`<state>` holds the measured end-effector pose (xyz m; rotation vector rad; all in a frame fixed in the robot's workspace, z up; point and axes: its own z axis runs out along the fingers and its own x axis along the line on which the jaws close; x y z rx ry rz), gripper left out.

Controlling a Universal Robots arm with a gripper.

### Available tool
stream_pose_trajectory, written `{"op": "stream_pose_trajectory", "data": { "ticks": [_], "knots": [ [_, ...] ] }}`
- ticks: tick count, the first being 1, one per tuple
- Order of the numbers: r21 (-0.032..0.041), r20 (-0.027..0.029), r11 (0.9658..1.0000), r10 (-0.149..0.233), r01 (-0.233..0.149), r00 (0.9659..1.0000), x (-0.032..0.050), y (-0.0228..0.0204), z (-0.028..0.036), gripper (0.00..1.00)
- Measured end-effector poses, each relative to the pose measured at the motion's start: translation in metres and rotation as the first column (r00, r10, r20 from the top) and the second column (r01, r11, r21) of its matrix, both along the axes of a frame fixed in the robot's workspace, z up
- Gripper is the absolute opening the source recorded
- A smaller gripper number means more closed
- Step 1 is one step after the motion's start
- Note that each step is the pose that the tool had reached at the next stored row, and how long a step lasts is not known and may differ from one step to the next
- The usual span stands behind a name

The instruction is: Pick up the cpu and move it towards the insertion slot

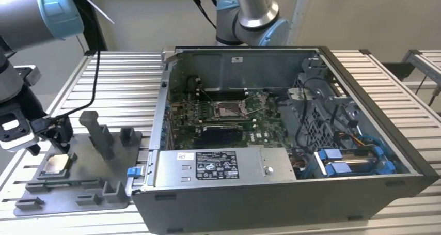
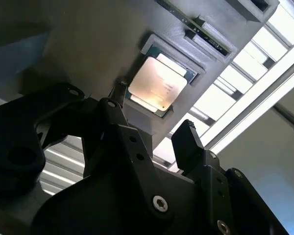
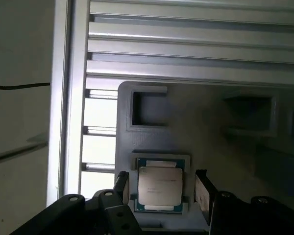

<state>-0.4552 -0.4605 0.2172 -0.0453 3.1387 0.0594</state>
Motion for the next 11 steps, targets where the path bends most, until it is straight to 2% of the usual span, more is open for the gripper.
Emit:
{"op": "stream_pose_trajectory", "data": {
  "ticks": [5, 11],
  "knots": [
    [0.0001, 0.0001, 0.9999, -0.014, 0.014, 0.9999, -0.0001, -0.0035, -0.005, 1.0],
    [0.0007, 0.0, 0.9999, -0.014, 0.014, 0.9999, -0.0002, -0.0048, -0.0113, 1.0]
  ]
}}
